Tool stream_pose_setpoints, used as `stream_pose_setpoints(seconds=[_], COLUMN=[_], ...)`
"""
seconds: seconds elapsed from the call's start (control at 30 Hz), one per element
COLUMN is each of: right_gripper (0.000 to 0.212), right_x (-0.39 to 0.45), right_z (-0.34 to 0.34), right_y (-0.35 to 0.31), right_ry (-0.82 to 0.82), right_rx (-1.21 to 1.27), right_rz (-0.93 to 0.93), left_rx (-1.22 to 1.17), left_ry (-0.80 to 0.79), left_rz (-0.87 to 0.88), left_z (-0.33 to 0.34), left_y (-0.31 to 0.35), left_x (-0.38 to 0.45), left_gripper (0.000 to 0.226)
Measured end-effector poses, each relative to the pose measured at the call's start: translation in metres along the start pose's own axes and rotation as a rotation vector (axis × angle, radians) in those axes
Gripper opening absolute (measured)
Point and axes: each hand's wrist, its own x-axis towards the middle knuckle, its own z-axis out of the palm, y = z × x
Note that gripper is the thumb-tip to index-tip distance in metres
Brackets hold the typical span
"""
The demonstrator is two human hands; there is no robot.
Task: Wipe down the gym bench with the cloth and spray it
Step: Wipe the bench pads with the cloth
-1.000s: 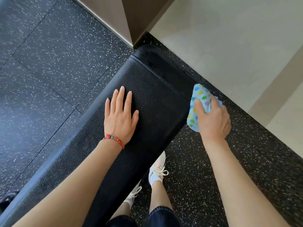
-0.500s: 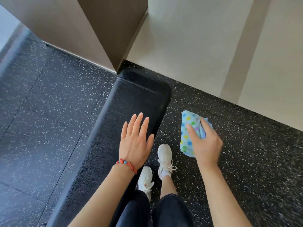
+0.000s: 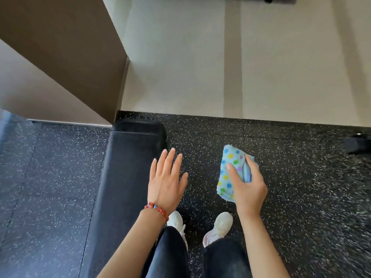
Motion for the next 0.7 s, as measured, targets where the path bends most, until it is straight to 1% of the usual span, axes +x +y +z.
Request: stream_pose_setpoints(seconds=[0.27, 0.43, 0.57, 0.7], right_gripper=[0.051, 0.051, 0.052, 0.052], right_x=[0.032, 0.055, 0.071, 0.087], right_z=[-0.111, -0.184, -0.229, -0.269], right_y=[0.021, 0.048, 0.067, 0.083], right_ry=[0.135, 0.155, 0.161, 0.214], right_rx=[0.025, 0.008, -0.018, -0.020], right_rz=[0.082, 0.151, 0.180, 0.219], left_rx=[0.034, 0.075, 0.092, 0.103], left_ry=[-0.030, -0.101, -0.143, -0.171], left_rz=[0.139, 0.231, 0.296, 0.367], left_z=[-0.006, 0.003, 0.013, 0.021], left_y=[0.104, 0.182, 0.234, 0.283], left_x=[0.018, 0.029, 0.038, 0.050], left_gripper=[0.052, 0.054, 0.054, 0.055])
